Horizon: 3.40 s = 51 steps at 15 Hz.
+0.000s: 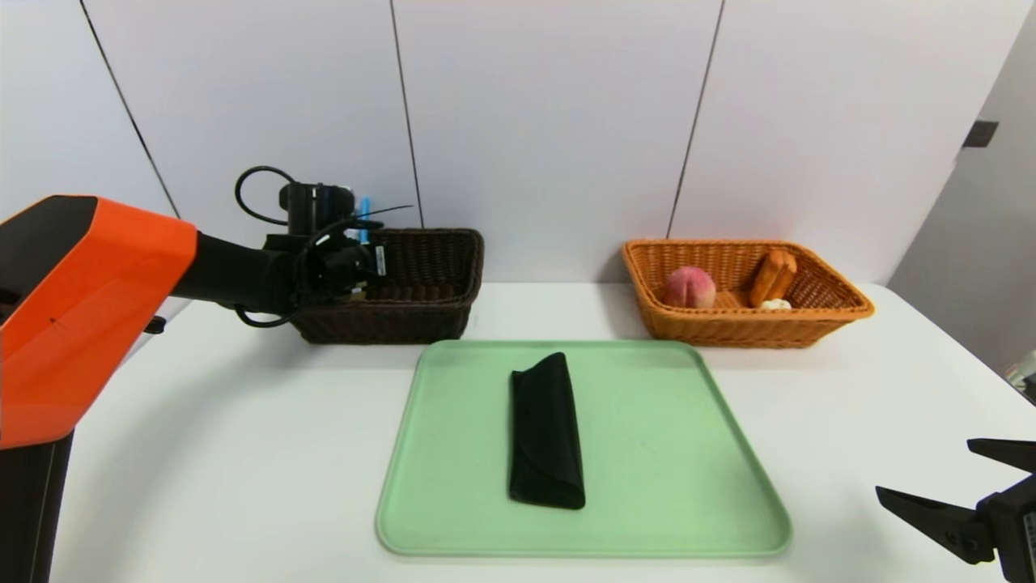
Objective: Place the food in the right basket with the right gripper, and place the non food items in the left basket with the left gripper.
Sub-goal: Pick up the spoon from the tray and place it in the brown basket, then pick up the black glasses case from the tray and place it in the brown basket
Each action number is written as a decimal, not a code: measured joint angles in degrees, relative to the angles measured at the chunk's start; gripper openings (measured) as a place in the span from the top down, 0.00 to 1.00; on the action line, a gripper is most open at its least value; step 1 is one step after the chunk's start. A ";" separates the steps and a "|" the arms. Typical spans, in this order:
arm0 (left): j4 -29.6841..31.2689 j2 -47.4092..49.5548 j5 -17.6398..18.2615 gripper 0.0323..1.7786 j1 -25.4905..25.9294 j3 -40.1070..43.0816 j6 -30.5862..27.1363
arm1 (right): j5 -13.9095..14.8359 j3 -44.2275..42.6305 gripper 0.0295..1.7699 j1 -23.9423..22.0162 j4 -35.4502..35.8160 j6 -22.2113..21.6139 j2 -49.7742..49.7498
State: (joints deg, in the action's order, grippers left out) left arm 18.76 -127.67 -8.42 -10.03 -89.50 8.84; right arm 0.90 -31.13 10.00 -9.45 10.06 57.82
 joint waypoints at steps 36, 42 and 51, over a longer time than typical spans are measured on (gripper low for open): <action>-44.89 34.04 -0.76 0.09 -24.44 5.99 19.60 | -0.02 0.27 0.03 -0.38 -0.02 0.20 -1.12; -47.84 32.59 -1.94 0.06 -36.11 5.88 25.44 | -0.02 0.79 0.03 -0.41 0.00 0.22 -1.99; -47.31 19.27 -3.97 0.05 -40.41 0.65 27.45 | -0.02 0.62 0.03 -0.35 0.02 0.49 -2.10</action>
State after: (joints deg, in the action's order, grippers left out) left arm -28.55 -108.40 -12.40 -50.44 -88.86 36.29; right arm 0.88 -30.51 9.64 -9.42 10.54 55.72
